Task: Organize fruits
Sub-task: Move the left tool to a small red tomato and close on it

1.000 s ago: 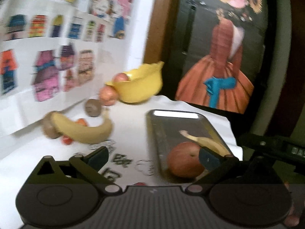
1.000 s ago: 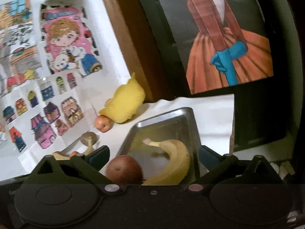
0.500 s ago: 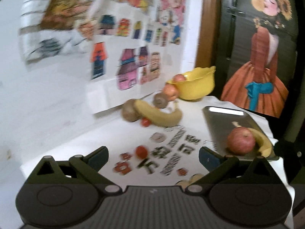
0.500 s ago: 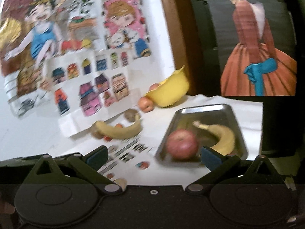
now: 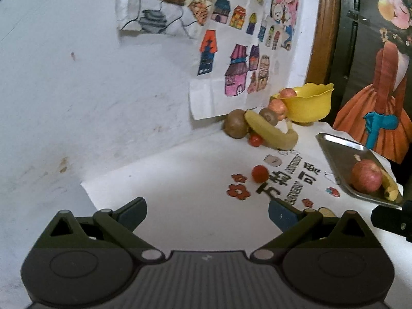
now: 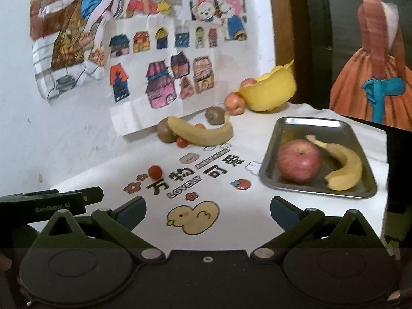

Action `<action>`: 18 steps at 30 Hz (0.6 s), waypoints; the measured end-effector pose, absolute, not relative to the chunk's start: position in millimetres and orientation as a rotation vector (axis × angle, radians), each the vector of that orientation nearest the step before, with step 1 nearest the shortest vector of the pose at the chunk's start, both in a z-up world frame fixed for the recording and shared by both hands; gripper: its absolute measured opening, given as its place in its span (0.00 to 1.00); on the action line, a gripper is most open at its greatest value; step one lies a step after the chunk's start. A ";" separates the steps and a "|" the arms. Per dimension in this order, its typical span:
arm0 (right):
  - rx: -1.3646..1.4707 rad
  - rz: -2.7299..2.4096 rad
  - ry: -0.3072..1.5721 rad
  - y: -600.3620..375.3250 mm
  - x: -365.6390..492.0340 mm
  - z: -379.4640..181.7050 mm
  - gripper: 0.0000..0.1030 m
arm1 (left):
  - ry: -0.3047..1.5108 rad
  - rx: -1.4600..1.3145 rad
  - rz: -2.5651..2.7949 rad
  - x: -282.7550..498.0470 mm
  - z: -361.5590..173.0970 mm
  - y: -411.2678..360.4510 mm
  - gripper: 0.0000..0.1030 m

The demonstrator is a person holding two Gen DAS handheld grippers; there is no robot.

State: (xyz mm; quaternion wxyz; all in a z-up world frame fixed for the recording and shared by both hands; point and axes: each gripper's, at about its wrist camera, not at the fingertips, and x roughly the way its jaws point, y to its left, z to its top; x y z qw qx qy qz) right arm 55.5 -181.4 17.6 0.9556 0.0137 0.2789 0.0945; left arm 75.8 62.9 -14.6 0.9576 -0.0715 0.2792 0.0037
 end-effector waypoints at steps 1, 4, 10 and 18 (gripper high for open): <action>0.023 0.195 0.573 -178.5 57.5 16.3 0.99 | 0.569 -0.143 0.009 76.7 -15.4 64.5 1.00; 0.003 0.204 0.590 -171.3 64.1 13.2 0.99 | 0.571 -0.137 0.008 79.7 -17.9 68.8 1.00; -0.028 0.204 0.600 -164.9 82.6 10.3 0.99 | 0.571 -0.115 -0.009 91.3 -19.0 70.4 1.00; -0.007 0.163 0.611 -177.2 113.6 4.2 0.99 | 0.567 -0.047 -0.075 115.5 -17.6 55.4 1.00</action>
